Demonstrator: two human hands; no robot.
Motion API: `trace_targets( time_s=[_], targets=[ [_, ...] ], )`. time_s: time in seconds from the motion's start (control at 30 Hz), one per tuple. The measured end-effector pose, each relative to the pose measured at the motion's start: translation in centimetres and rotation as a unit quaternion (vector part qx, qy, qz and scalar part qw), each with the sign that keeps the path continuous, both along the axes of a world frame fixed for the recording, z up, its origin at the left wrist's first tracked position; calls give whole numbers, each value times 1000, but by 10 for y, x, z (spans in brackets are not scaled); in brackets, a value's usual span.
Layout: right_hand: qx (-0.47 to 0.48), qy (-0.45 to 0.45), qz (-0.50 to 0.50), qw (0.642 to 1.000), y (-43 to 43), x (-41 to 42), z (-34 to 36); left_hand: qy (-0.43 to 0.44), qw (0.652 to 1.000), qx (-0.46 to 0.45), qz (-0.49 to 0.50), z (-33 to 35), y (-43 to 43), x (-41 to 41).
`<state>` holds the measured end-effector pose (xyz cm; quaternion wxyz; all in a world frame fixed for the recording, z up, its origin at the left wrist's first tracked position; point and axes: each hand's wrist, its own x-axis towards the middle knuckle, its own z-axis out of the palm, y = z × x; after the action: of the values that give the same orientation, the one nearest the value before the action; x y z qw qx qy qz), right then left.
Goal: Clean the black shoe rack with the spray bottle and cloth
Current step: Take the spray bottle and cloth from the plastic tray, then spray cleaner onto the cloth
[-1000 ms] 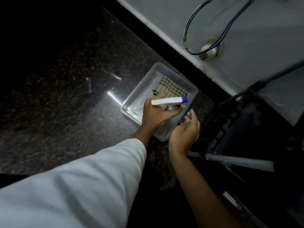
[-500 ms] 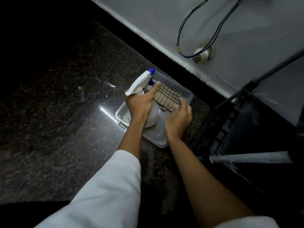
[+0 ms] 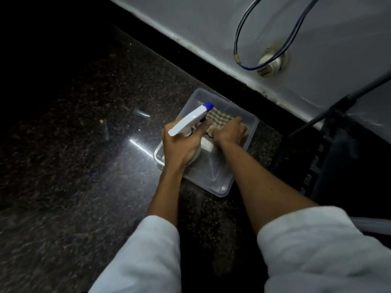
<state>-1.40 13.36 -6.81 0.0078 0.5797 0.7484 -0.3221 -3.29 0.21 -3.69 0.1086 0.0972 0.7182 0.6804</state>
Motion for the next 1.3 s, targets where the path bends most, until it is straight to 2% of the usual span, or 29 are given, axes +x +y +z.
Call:
trace_targets(
  time_s=[0.07, 0.13, 0.2, 0.27, 0.37, 0.53, 0.63, 0.77, 0.83, 0.93, 1.07, 1.17, 1.3],
  targets=[
    [-30, 27, -12, 999, 4, -3, 1, -5, 997, -2, -80, 4, -8, -8],
    [-50, 87, -40, 994, 3, -2, 3, -17, 982, -18, -186, 8, -15, -20],
    [-69, 160, -88, 981, -3, 4, 6, -26, 969, -26, -243, 11, -16, -25],
    [-107, 239, -151, 953, -12, 12, 11, -20, 973, -27, -229, 12, -11, -24],
    [-158, 341, -223, 899, -28, 40, 27, -21, 988, -27, -148, 13, 2, -12],
    [-193, 395, -237, 866, -74, 104, 65, -81, 992, -25, -91, 44, 5, 7],
    [-255, 416, -236, 841, -95, 136, 98, -81, 990, -18, -118, 76, 6, 20],
    [-323, 434, -216, 813, -105, 183, 153, -17, 977, -50, -206, 125, 4, 45],
    [-348, 422, -190, 815, -109, 210, 185, -11, 964, -48, -261, 150, -2, 57],
    [-381, 407, -151, 816, -117, 253, 226, -49, 943, -43, -325, 188, -15, 75],
    [-371, 422, -144, 815, -114, 313, 276, -81, 899, -96, -420, 238, -44, 99],
    [-368, 454, -169, 794, -97, 358, 307, -78, 863, -98, -490, 274, -64, 122],
    [-343, 543, -213, 737, -67, 406, 342, -48, 797, -39, -601, 331, -66, 174]
  ],
)
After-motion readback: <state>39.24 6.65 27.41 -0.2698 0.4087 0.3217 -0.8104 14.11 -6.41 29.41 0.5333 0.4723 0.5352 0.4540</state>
